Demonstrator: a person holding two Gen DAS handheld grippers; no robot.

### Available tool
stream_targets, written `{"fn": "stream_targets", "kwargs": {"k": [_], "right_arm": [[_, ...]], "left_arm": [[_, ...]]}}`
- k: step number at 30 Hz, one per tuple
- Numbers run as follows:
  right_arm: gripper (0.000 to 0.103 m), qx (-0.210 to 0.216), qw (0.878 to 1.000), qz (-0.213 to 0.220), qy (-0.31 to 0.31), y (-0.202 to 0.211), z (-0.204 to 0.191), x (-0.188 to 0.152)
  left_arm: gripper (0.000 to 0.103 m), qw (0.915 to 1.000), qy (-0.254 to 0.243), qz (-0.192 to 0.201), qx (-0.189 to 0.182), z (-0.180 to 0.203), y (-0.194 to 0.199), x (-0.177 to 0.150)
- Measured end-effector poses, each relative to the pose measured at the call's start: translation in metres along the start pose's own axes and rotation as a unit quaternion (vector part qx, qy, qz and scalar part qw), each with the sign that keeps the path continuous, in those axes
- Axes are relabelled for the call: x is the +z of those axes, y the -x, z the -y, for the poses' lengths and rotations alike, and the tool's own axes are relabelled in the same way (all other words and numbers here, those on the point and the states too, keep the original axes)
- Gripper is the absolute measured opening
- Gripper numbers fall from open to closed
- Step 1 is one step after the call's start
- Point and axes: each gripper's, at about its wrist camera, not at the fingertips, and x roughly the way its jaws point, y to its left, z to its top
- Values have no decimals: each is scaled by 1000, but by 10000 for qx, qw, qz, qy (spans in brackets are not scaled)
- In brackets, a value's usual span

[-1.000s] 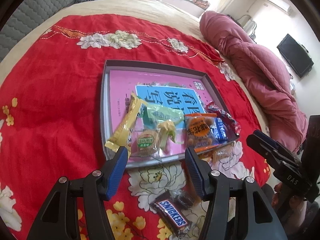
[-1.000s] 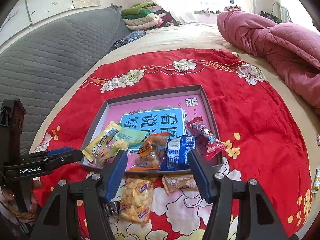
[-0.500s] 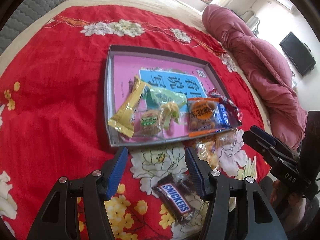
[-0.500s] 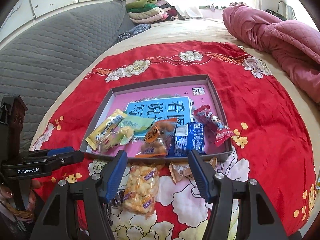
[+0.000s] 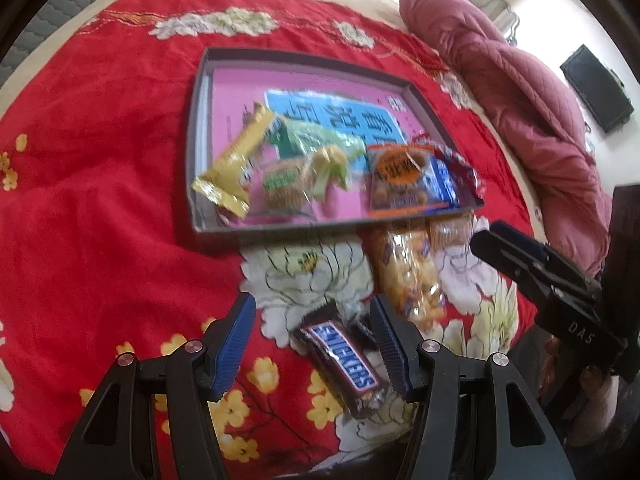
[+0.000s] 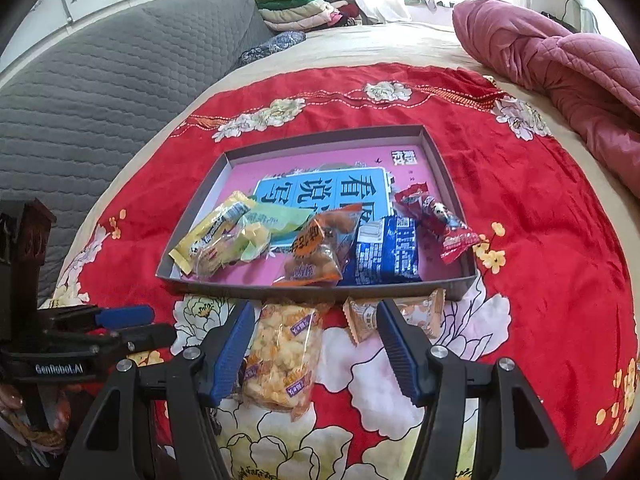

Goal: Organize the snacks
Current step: 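Grasp the Snickers bar with the left tool while the right reaches for the puffed cracker bag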

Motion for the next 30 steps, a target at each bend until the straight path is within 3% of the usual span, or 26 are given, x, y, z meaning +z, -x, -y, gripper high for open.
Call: {"fn": "stream_targets", "kwargs": {"k": [14,30], "right_arm": [[63,76,9993,-370,-23,-15,-1,-9],[63,300,9947,-983,-15,-53,-22,-21]], "left_arm": [[61,9979,-293,-570,68,19,-25,-24],[61,9957,-467,-759,239,25,-44,-31]]}}
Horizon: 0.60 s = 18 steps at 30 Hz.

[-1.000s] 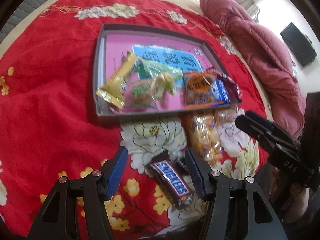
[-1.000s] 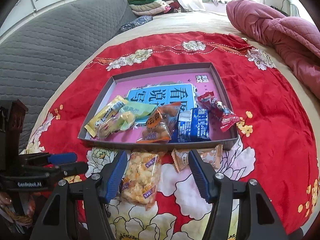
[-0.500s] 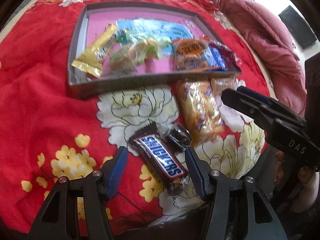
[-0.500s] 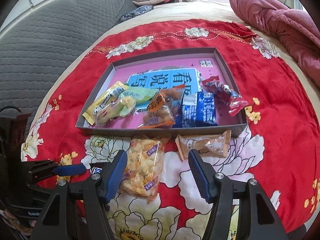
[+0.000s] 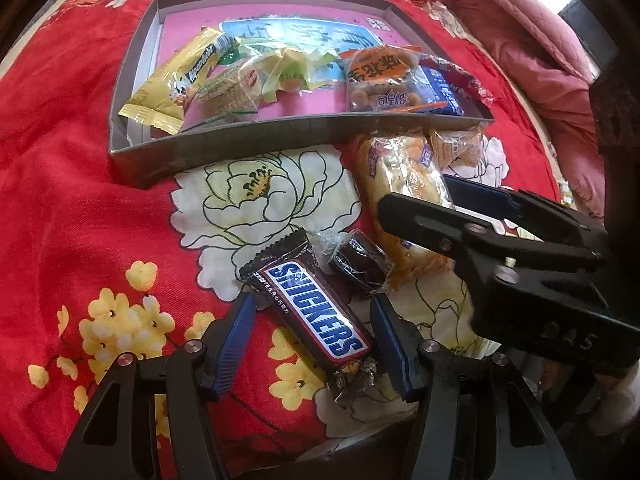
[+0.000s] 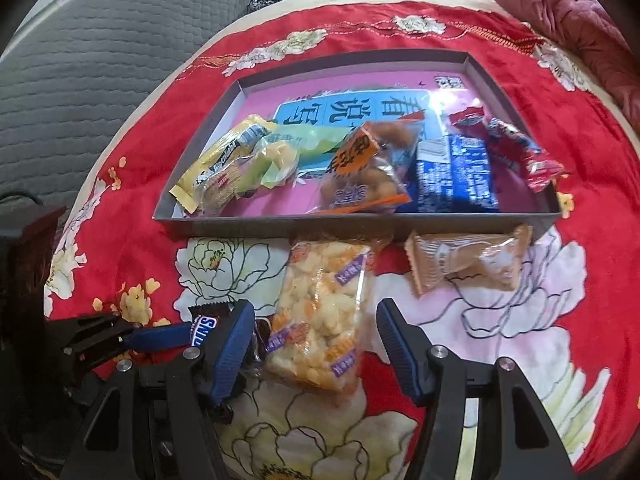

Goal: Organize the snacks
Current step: 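Grasp the Snickers bar with the left tool while the right reaches for the puffed cracker bag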

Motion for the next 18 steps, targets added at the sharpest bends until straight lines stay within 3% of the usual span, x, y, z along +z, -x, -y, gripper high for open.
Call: {"fn": "stream_targets", "kwargs": {"k": [8,18], "right_arm": [[63,-114,9998,-153,-86,-18,1,2],[63,-620,9965,54,556,-13,-2,-7]], "left_arm": [[61,9998,167,-28,-140,-7,2,2],[61,9997,202,-19,-111,-11,4,1]]}}
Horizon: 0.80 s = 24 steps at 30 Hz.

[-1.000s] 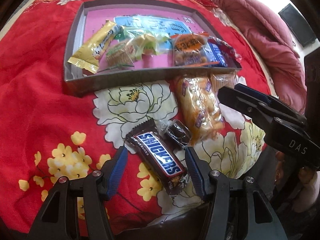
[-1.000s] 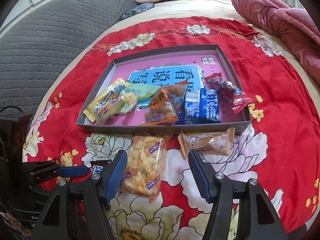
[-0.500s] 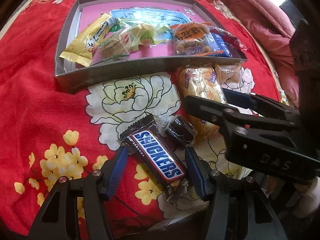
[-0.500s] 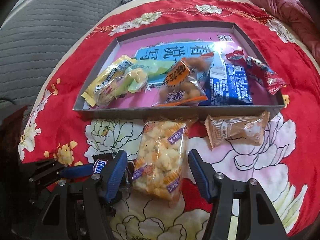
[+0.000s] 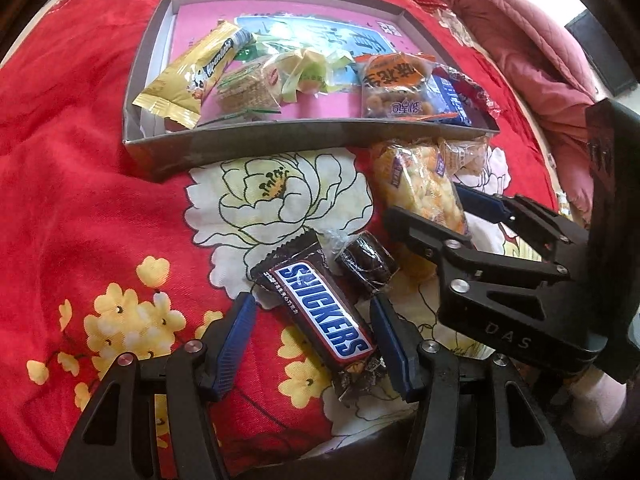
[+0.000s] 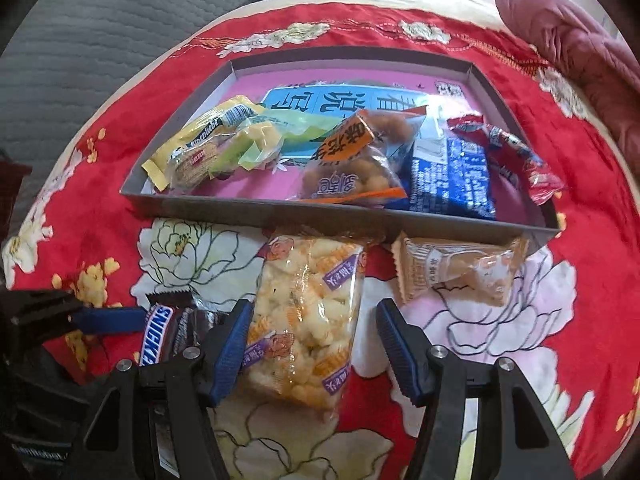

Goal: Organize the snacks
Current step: 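Grasp the Snickers bar with the left tool while the right reaches for the puffed cracker bag, then lift the Snickers bar with the left tool while the right grasps the cracker bag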

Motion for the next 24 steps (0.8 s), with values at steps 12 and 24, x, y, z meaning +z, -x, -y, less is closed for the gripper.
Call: {"fn": "stream_targets", "kwargs": {"k": [12,24], "right_arm": [[63,40,9996,-83,-264,-10,10,3],[52,51,10000,19,77,-8,11,-4]], "left_arm": [[61,9986,-297,133,414,18,-17,5],[34,9997,-183,143,106,2,-9,8]]}}
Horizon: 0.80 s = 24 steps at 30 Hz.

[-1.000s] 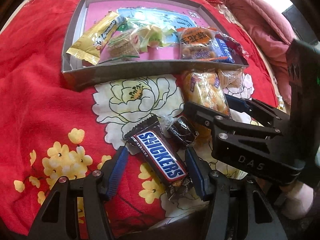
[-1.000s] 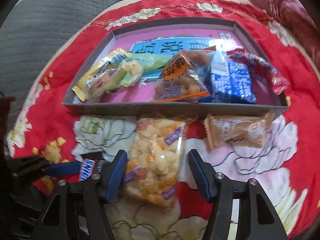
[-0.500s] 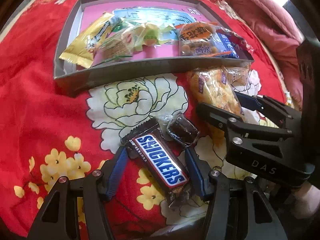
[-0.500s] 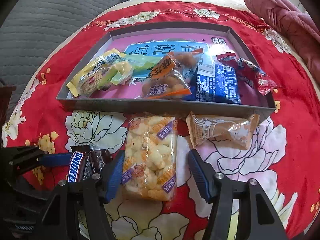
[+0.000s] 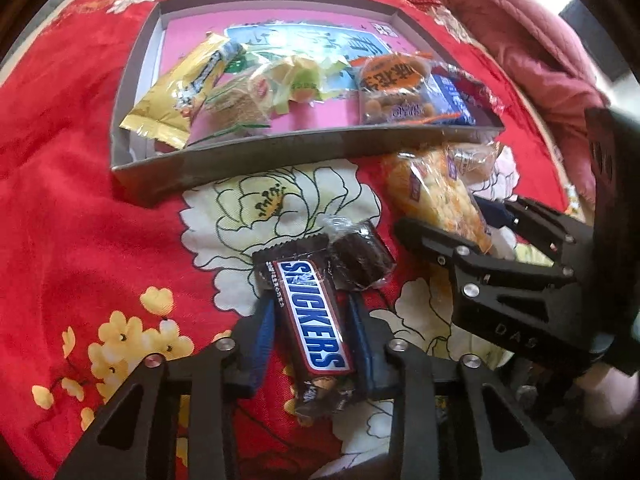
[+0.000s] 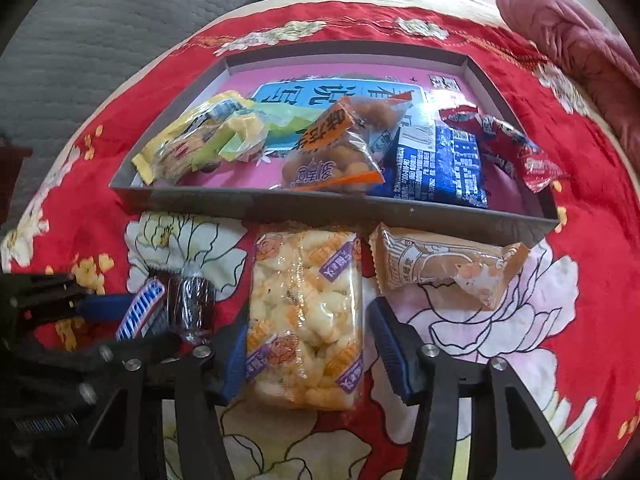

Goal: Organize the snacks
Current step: 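Lift the Snickers bar with the left tool while the right grasps the cracker bag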

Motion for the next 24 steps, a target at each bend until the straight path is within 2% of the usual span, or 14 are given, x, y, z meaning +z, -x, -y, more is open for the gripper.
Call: {"fn": "stream_targets", "kwargs": {"k": [3,9,16,24], "right_arm": [[47,-4,10000,-1,97,3,-4,-2],[46,234,9997,43,-101,12,3,-4],[46,589,9968,189,-513,27,15,-5],[46,723,9951,472,-489,43,12,-1]], "left_arm": [[34,9999,51,14,-126,-3,6,-2],[32,9996,-140,163,-168,8,16,-2],[29,9993,-91,262,-233,6,24,-1],[29,9977,-164,638,-186,6,45,-1]]}}
